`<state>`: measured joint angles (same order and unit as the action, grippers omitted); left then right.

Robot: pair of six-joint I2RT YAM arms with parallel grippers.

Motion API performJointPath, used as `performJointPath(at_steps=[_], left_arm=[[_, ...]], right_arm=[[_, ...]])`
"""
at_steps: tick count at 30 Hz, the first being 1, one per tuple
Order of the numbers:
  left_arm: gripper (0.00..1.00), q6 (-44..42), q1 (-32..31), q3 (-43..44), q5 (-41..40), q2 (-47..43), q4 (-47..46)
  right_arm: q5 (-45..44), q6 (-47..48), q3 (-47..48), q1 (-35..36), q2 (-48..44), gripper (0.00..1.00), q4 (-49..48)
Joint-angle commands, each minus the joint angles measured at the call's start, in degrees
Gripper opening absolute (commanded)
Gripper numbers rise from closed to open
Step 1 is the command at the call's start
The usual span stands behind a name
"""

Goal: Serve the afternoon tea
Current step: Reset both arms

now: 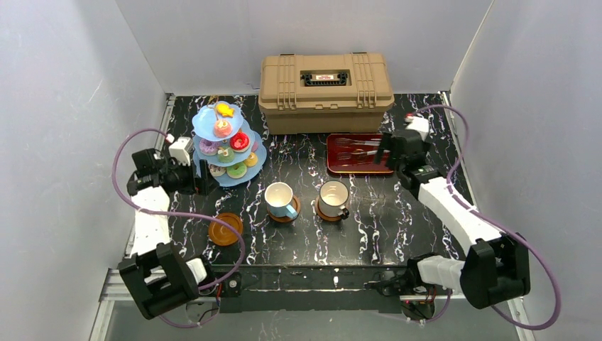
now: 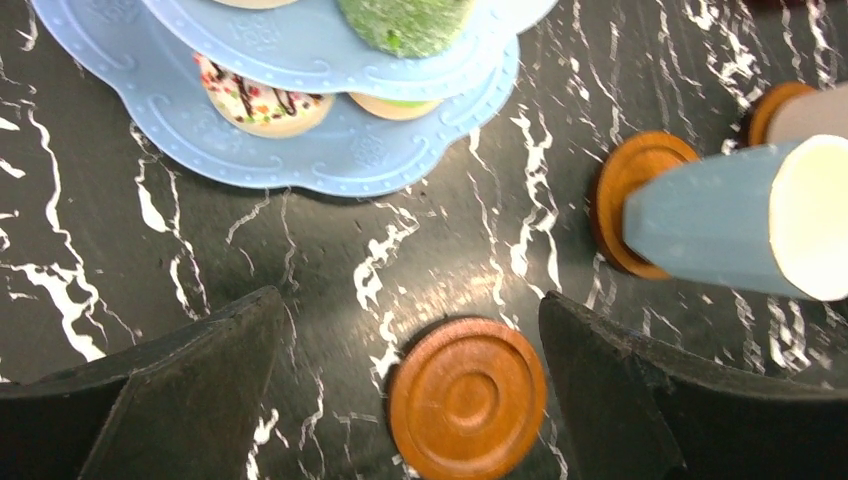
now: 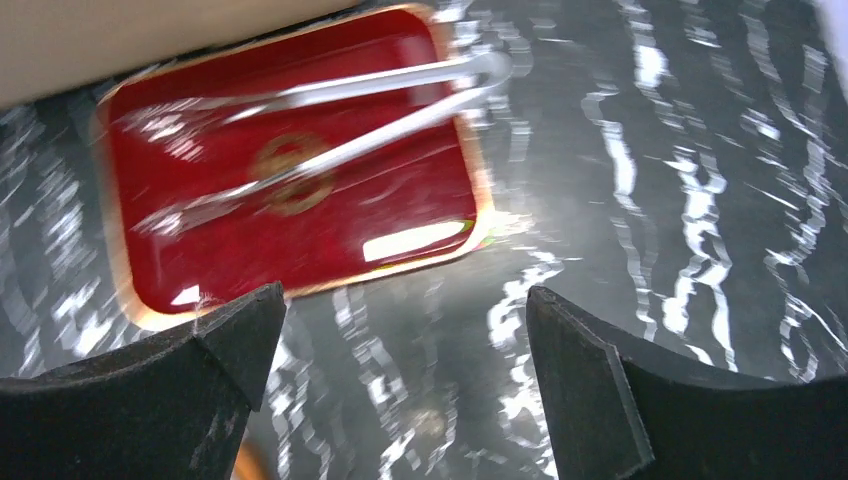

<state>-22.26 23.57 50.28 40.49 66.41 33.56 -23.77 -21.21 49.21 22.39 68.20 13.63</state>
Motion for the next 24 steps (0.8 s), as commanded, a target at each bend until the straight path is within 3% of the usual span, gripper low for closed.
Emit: performJointPath(at_steps=[1,4,9,16,24], left_arm=[[0.98,4.62,0.35,-9.14,-0.35,-3.15,-17.76],[0.98,7.63,0.38,-13.87,-0.68,-3.74,-26.43],[0.98,11.66,0.4,-16.63,-1.94,-1.35,-34.12],[0.98,19.29,0.18,-17.69,-0.91,3.43,-41.52],[0.98,24.36,-6.41,-23.95,-9.6,4.47,-58.42]], right_arm=[[-7.54,-5.04,-6.49,-9.85,1.18,0.98,-10.67],[-10.17,-5.49,-10.85,-14.31,2.72,0.98,-18.38],[-16.85,-1.73,-15.31,-15.36,7.09,0.99,-30.71],[-16.19,6.57,-22.18,-15.54,11.26,0.98,-46.88],[-12.39,13.18,-27.41,-15.54,15.27,0.98,-59.05]])
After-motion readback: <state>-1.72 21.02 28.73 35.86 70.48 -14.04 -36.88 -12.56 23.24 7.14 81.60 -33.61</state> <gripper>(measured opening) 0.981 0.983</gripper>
